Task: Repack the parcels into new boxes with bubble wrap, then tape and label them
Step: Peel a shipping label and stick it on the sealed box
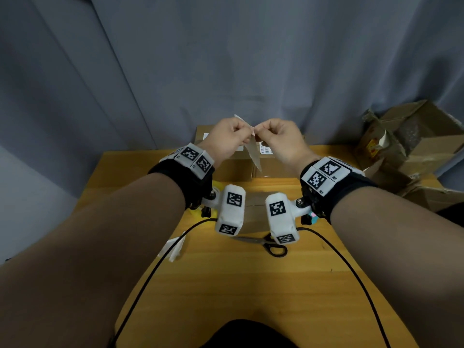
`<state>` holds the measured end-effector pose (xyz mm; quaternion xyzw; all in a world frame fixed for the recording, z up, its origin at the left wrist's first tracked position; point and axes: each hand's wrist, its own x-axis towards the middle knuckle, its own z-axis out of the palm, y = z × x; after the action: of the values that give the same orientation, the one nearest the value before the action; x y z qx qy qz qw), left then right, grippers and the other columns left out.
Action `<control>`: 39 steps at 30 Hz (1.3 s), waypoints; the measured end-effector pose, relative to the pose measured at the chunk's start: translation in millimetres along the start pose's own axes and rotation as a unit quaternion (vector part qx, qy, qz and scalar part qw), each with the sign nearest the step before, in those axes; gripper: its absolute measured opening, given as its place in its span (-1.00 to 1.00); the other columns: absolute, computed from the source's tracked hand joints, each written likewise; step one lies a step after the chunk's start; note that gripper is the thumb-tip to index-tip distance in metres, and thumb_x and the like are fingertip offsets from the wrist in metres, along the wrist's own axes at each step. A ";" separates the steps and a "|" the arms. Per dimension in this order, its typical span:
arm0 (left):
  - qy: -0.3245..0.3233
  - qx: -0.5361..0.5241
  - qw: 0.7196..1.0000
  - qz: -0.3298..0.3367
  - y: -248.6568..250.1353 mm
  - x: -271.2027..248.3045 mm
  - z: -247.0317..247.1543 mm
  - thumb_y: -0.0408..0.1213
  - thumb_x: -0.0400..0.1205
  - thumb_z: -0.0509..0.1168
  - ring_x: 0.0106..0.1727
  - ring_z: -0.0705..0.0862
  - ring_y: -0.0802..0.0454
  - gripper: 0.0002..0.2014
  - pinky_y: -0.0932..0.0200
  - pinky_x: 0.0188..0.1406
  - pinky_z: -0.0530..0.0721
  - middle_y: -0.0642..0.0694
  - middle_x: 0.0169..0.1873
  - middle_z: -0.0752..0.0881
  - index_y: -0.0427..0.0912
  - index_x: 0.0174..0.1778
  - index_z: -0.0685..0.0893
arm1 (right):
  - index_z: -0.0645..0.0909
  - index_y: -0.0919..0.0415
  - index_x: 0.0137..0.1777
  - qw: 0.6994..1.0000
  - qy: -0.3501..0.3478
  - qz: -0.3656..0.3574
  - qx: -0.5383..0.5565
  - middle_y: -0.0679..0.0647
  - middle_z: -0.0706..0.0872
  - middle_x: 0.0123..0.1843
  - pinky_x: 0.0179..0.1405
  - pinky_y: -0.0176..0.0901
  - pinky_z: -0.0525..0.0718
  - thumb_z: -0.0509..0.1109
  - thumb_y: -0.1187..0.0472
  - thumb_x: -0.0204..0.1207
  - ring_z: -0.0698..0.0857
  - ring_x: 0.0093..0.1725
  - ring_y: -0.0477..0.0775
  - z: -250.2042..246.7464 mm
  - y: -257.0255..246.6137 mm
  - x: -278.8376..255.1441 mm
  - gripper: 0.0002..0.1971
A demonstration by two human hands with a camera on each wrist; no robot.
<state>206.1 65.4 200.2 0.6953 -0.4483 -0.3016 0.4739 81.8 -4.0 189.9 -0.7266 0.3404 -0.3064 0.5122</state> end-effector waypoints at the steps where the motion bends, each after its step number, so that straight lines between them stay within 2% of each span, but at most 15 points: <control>1: 0.000 -0.001 1.000 0.002 -0.8 -1.1 1.3 -0.33 0.68 0.22 -0.30 0.61 0.24 -0.81 0.46 -0.20 0.61 -0.02 -0.32 0.67 -0.14 -0.25 0.62 | 0.68 0.20 -0.14 1.000 -0.001 0.001 0.005 0.02 0.72 -0.23 -0.17 -0.38 0.63 0.32 0.28 0.62 0.65 -0.20 -0.09 -0.6 -0.6 -1.0 -0.86; 3: 0.001 -0.012 1.000 -0.004 -3.6 -3.9 4.4 -0.34 0.70 0.15 -0.23 0.64 0.20 -0.78 0.37 -0.09 0.63 -0.04 -0.28 0.67 -0.10 -0.25 0.59 | 0.68 0.25 -0.08 1.000 0.000 0.011 0.011 0.00 0.70 -0.25 -0.27 -0.51 0.59 0.31 0.27 0.63 0.63 -0.24 -0.13 -1.3 -0.5 -2.2 -0.87; 6: -0.010 -0.028 0.999 -0.011 -7.8 -7.5 8.6 -0.34 0.74 0.04 -0.07 0.70 0.13 -0.80 0.24 0.08 0.67 -0.08 -0.15 0.69 -0.15 -0.11 0.55 | 0.64 0.25 -0.06 0.999 0.021 0.024 0.004 -0.01 0.67 -0.25 -0.33 -0.59 0.54 0.27 0.27 0.65 0.62 -0.25 -0.14 -2.8 5.3 -1.8 -0.87; 9: -0.014 -0.036 0.999 -0.025 -9.1 -8.1 12.1 -0.33 0.74 0.02 -0.04 0.72 0.09 -0.82 0.20 0.08 0.69 -0.13 -0.05 0.71 -0.22 0.03 0.54 | 0.62 0.24 -0.07 0.999 0.029 0.022 0.001 -0.03 0.66 -0.26 -0.31 -0.61 0.51 0.25 0.28 0.65 0.61 -0.26 -0.17 -5.7 10.9 -3.6 -0.87; 13: -0.004 -0.077 0.995 -0.067 -3.4 -7.0 14.2 -0.16 0.74 0.10 -0.08 0.73 0.04 -0.80 0.19 0.01 0.70 -0.09 -0.19 0.73 -0.10 -0.11 0.57 | 0.62 0.24 -0.06 1.000 0.014 0.002 -0.013 -0.04 0.64 -0.25 -0.29 -0.60 0.51 0.25 0.28 0.66 0.58 -0.26 -0.18 -6.8 7.5 -6.1 -0.87; 15: -0.001 -0.079 0.995 -0.064 -0.4 -7.8 12.7 0.01 0.71 0.14 -0.13 0.73 0.09 -0.73 0.22 -0.03 0.71 -0.04 -0.24 0.73 -0.05 -0.16 0.59 | 0.64 0.24 -0.03 1.000 -0.005 -0.012 -0.018 -0.01 0.65 -0.23 -0.25 -0.56 0.53 0.23 0.28 0.68 0.59 -0.24 -0.14 -5.5 4.0 -7.3 -0.84; 16: 0.000 -0.067 0.996 -0.054 -0.4 -8.3 11.8 0.02 0.70 0.16 -0.16 0.71 0.13 -0.74 0.24 -0.04 0.70 -0.02 -0.25 0.72 -0.05 -0.17 0.60 | 0.64 0.23 -0.03 1.000 -0.012 -0.017 -0.018 -0.01 0.65 -0.24 -0.24 -0.55 0.53 0.22 0.28 0.69 0.59 -0.23 -0.14 -5.4 2.8 -7.8 -0.84; 19: 0.007 -0.055 0.998 -0.041 -2.8 -8.6 9.3 -0.19 0.70 0.24 -0.20 0.66 0.19 -0.83 0.28 -0.06 0.66 0.00 -0.25 0.70 -0.08 -0.21 0.58 | 0.65 0.17 -0.05 1.000 -0.015 -0.004 -0.008 -0.01 0.69 -0.22 -0.17 -0.48 0.60 0.21 0.29 0.69 0.63 -0.20 -0.11 -5.0 3.0 -8.5 -0.81; 22: 0.007 -0.064 0.997 -0.043 -3.9 -9.5 8.9 -0.30 0.68 0.27 -0.25 0.64 0.22 -0.84 0.40 -0.15 0.65 -0.01 -0.26 0.68 -0.11 -0.24 0.57 | 0.68 0.14 -0.11 0.998 -0.010 0.036 0.053 0.13 0.74 -0.14 0.01 -0.17 0.69 0.20 0.31 0.67 0.70 -0.09 0.05 -3.7 3.4 -9.9 -0.77; 25: -0.001 -0.033 0.999 -0.020 -4.1 -13.2 9.9 -0.32 0.63 0.32 -0.23 0.64 0.14 -0.83 0.25 -0.05 0.62 -0.06 -0.27 0.69 -0.11 -0.29 0.59 | 0.71 0.16 -0.06 0.991 -0.009 0.071 0.116 0.09 0.78 -0.10 -0.01 -0.24 0.70 0.21 0.14 0.69 0.74 -0.05 0.03 -2.3 -2.6 -14.6 -0.75; 27: -0.016 -0.010 1.000 0.002 -2.9 -16.0 10.6 -0.34 0.60 0.35 -0.20 0.63 0.07 -0.86 0.19 -0.04 0.62 -0.12 -0.27 0.69 -0.14 -0.28 0.63 | 0.72 0.14 -0.07 0.996 -0.013 0.036 0.075 0.04 0.78 -0.14 0.01 -0.23 0.70 0.29 0.06 0.66 0.74 -0.10 -0.04 -0.4 -2.1 -16.2 -0.77; 29: -0.025 0.000 1.000 0.017 -1.2 -18.0 10.1 -0.38 0.59 0.34 -0.30 0.59 0.18 -0.91 0.36 -0.17 0.57 -0.07 -0.34 0.66 -0.21 -0.24 0.66 | 0.72 0.14 -0.13 0.998 -0.010 0.006 0.065 0.01 0.76 -0.20 -0.04 -0.23 0.70 0.38 0.21 0.60 0.71 -0.18 -0.10 1.0 0.2 -15.8 -0.88; 31: -0.026 0.012 0.999 0.023 -0.3 -18.6 8.8 -0.38 0.60 0.35 -0.36 0.53 0.25 -0.89 0.47 -0.27 0.51 -0.02 -0.36 0.62 -0.21 -0.26 0.65 | 0.71 0.15 -0.20 0.997 0.004 0.005 0.072 0.01 0.74 -0.28 -0.15 -0.28 0.67 0.40 0.32 0.57 0.69 -0.29 -0.15 0.8 3.2 -13.5 -0.85; 36: -0.033 -0.014 0.999 -0.001 -0.4 -19.9 6.5 -0.41 0.60 0.32 -0.28 0.56 0.16 -0.80 0.36 -0.12 0.54 -0.04 -0.36 0.62 -0.15 -0.35 0.58 | 0.69 0.16 -0.24 0.998 0.006 0.015 0.063 0.09 0.73 -0.28 -0.13 -0.20 0.69 0.39 0.30 0.58 0.67 -0.24 -0.01 -0.9 6.0 -13.1 -0.84; 39: -0.037 -0.018 0.999 -0.021 -0.6 -21.5 4.4 -0.41 0.61 0.28 -0.19 0.58 0.06 -0.79 0.12 0.07 0.58 -0.09 -0.32 0.62 -0.16 -0.36 0.53 | 0.68 0.20 -0.22 0.997 0.006 0.043 0.070 0.13 0.72 -0.26 -0.15 -0.23 0.69 0.35 0.27 0.62 0.67 -0.25 0.00 0.9 7.9 -13.2 -0.82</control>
<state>193.6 83.3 198.0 0.6843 -0.4451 -0.3456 0.4628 73.4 5.2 180.9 -0.6716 0.3520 -0.3120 0.5725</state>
